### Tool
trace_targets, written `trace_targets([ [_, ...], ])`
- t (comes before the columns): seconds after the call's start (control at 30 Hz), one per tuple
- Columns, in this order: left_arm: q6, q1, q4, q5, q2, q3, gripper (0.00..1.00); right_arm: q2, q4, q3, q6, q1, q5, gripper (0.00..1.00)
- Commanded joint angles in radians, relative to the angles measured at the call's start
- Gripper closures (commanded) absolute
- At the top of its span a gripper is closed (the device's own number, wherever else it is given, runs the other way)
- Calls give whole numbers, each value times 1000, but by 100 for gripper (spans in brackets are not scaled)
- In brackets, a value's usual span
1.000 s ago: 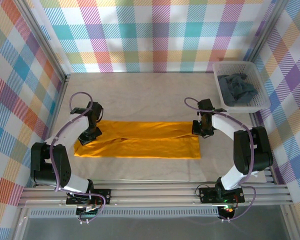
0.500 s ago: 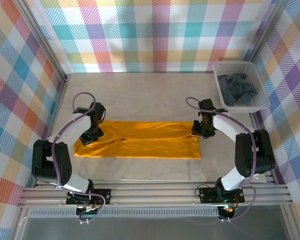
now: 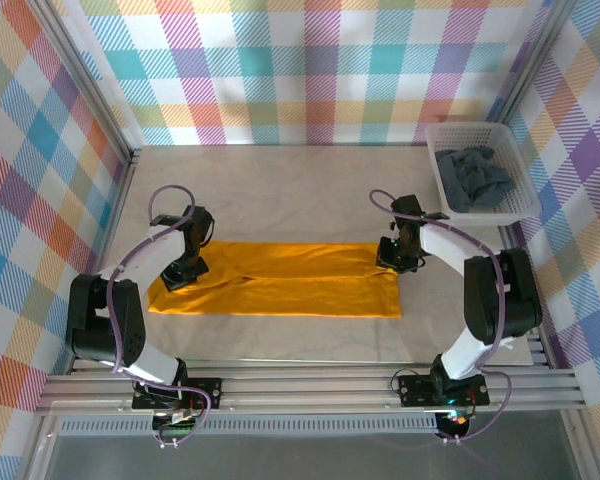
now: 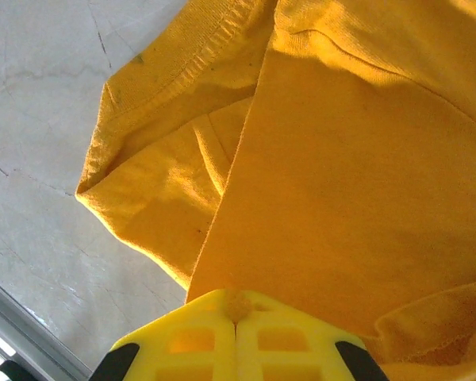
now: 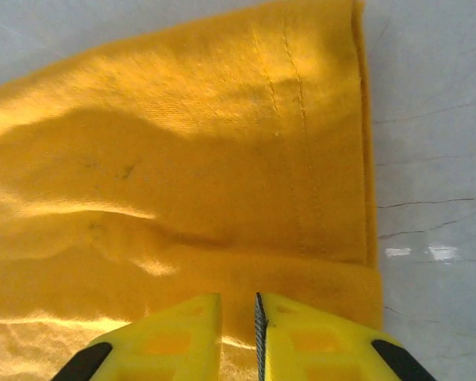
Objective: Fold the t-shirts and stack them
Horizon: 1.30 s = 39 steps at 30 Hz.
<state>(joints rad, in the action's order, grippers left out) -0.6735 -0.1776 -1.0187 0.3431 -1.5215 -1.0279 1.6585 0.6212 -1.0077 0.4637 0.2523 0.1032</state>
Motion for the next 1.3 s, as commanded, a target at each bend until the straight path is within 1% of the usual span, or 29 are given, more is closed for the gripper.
trace_targets([
  [0.0, -18, -17, -26, 25, -14, 14, 100, 39, 21, 23, 26, 5, 10, 86],
  [0.17, -15, -19, -32, 40, -17, 18, 100, 49, 44, 46, 18, 5, -32, 91],
  [0.3, -16, -19, -39, 54, -14, 19, 100, 62, 54, 45, 16, 5, -36, 92],
  [0.47, -17, -20, -49, 46, -3, 13, 100, 13, 53, 23, 25, 5, -9, 91],
  [0.7, -39, -22, -63, -26, -4, 0, 100, -62, 89, -51, 23, 5, -12, 87],
  [0.73, -46, -22, -75, -20, -2, -15, 93, -69, 92, -59, 25, 5, -13, 86],
  [0.77, -51, -22, -89, -11, 4, -35, 75, -72, 92, -64, 27, 5, -11, 84],
  [0.8, -59, -22, -100, 2, 12, -63, 54, -77, 90, -69, 31, 5, -6, 81],
  [0.83, -63, -22, -107, 17, 21, -97, 42, -80, 83, -70, 40, 5, 7, 79],
  [0.87, -64, -20, -106, 28, 26, -128, 38, -79, 75, -70, 47, 5, 19, 78],
  [0.93, -61, 6, -79, 26, 17, -197, 37, -62, 48, -72, 83, 5, 66, 76],
  [1.0, -55, 71, -34, -15, -25, -254, 41, -31, 19, -75, 134, 5, 109, 75],
  [1.07, -53, 153, 4, -88, -95, -313, 46, 5, 2, -80, 194, 5, 125, 75],
  [1.13, -19, 223, 43, -157, -187, -385, 46, 43, -21, -91, 229, 7, 136, 74],
  [1.27, 49, 309, 50, -246, -360, -495, 45, 131, -13, -140, 251, 5, 121, 73],
])
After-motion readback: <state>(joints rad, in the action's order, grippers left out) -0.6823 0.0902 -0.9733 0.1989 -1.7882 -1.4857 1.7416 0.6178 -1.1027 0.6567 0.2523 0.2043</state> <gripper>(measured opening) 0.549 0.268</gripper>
